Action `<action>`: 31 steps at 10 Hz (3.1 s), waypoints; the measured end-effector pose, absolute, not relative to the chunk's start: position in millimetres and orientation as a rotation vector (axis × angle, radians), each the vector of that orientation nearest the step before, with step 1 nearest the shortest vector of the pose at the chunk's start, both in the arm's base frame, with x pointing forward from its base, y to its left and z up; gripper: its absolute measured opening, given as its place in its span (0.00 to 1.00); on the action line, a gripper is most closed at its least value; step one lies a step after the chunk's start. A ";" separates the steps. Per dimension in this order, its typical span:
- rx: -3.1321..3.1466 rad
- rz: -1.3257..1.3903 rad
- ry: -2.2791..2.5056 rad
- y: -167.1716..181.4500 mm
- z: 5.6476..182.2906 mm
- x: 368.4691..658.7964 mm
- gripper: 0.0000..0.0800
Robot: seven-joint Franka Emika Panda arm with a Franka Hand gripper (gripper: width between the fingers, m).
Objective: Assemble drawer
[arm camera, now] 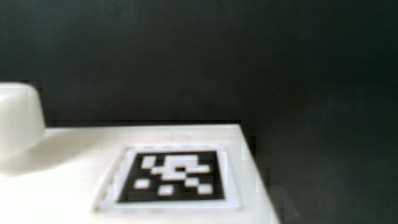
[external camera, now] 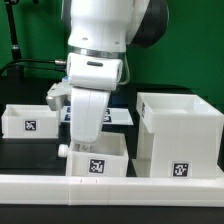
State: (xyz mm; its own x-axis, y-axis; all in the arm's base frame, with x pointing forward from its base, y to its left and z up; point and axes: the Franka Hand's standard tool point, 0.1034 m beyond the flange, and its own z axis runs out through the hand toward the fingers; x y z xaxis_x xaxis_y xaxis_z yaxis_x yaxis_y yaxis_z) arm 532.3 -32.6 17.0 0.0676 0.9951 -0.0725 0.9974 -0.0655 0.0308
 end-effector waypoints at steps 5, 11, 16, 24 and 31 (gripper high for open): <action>2.259 -0.042 2.081 -20.9 17.7 534.4 0.05; 2.270 -0.033 2.077 -8.1 17.0 534.9 0.05; 2.274 -0.031 2.079 -4.9 14.3 534.6 0.05; 2.259 -0.062 2.107 0.1 13.2 533.8 0.05; 2.252 -0.010 2.087 1.1 12.7 534.7 0.05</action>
Offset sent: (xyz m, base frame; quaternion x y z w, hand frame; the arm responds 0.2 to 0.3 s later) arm 0.0000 0.0133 0.0012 -0.0091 -0.0015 0.0005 1.0000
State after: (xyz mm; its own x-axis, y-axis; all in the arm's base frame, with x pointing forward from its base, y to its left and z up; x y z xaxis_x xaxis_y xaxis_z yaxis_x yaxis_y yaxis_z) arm 534.7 1.1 12.7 0.0775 0.9956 -0.0532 0.9960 -0.0749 0.0478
